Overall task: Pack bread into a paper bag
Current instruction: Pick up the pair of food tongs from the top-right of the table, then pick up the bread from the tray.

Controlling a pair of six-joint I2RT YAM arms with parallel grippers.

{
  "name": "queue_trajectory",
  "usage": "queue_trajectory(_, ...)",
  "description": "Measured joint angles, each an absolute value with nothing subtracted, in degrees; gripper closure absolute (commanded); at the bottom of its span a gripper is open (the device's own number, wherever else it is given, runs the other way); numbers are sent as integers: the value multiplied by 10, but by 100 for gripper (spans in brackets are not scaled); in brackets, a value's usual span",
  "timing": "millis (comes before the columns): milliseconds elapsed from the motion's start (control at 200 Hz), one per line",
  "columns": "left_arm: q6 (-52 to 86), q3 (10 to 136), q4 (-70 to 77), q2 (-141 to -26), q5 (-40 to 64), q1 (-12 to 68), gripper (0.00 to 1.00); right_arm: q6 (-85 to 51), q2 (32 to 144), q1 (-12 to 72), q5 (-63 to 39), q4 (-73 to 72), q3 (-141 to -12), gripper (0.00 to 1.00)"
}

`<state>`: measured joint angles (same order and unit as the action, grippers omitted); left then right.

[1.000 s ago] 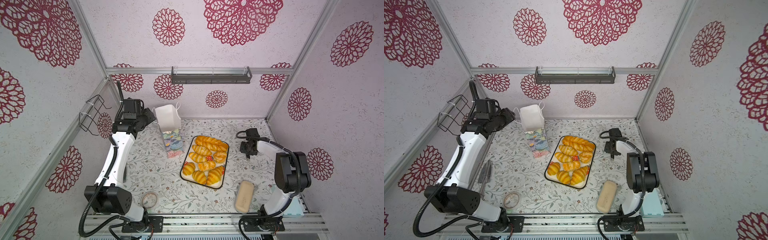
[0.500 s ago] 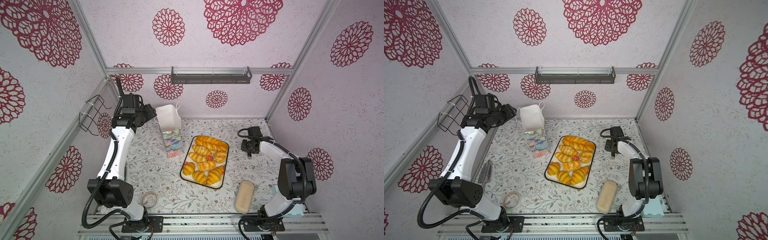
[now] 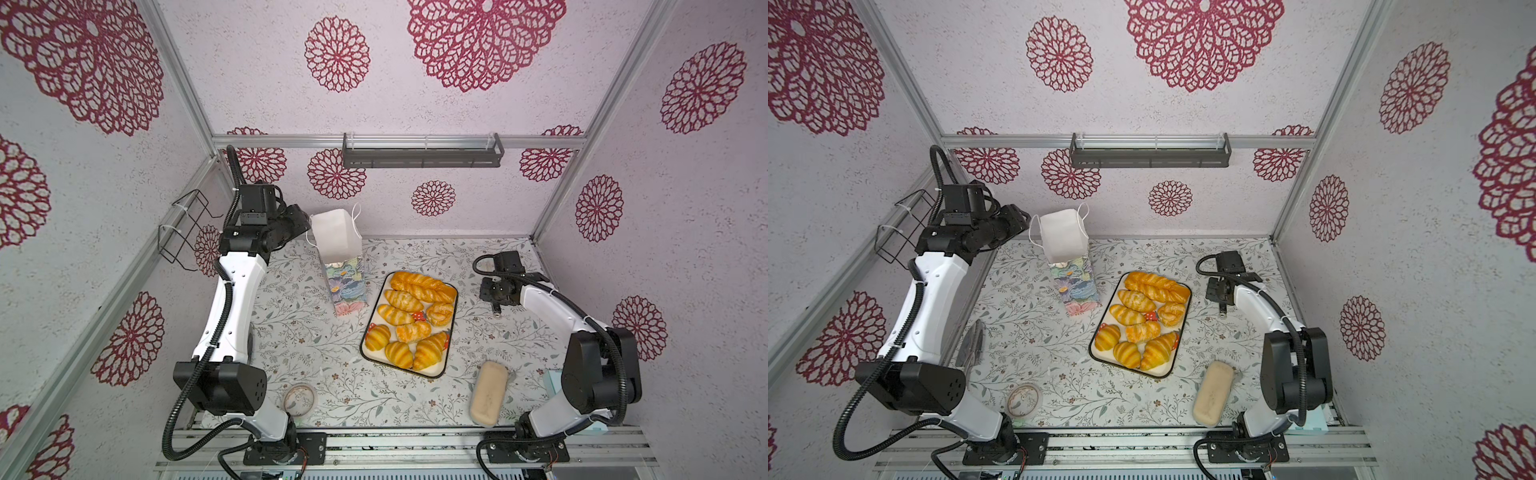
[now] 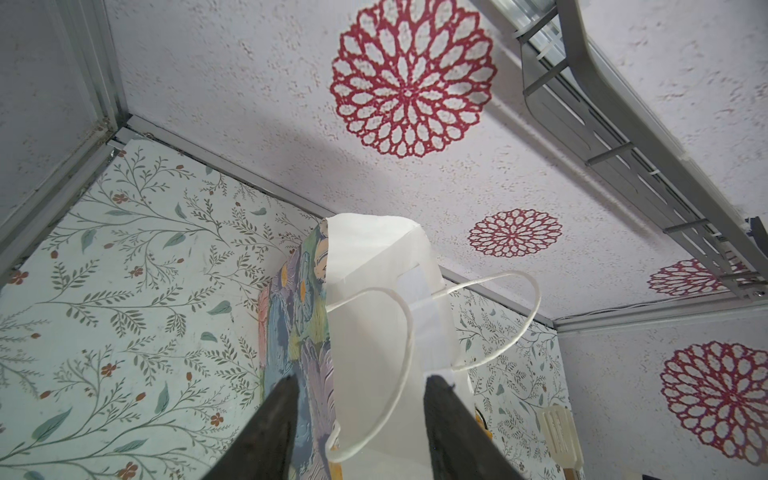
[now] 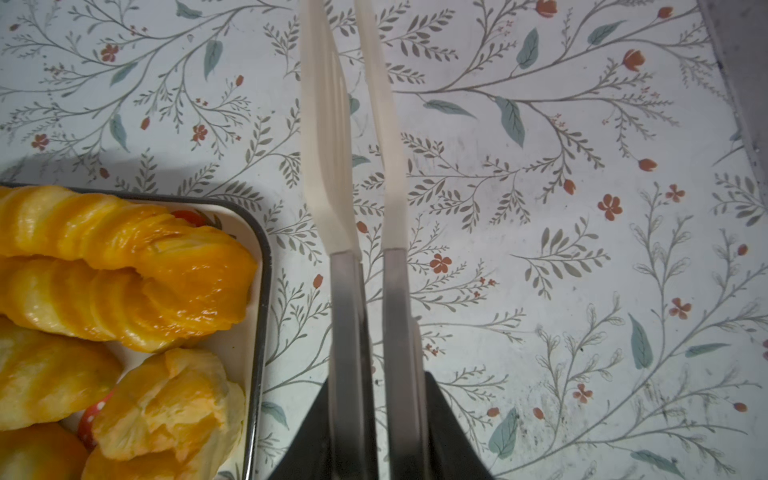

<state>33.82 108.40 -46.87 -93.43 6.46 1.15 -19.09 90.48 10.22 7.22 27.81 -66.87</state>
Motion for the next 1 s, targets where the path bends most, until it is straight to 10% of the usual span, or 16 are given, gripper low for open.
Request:
queue_trajectory(746, 274, 1164, -552, -1014, 65, 31, 50, -190, 824, 194, 81, 353, -669, 70)
queue_trajectory(1001, 270, 1162, -552, -1014, 51, 30, 77, -189, 811, 206, 89, 373, -669, 71)
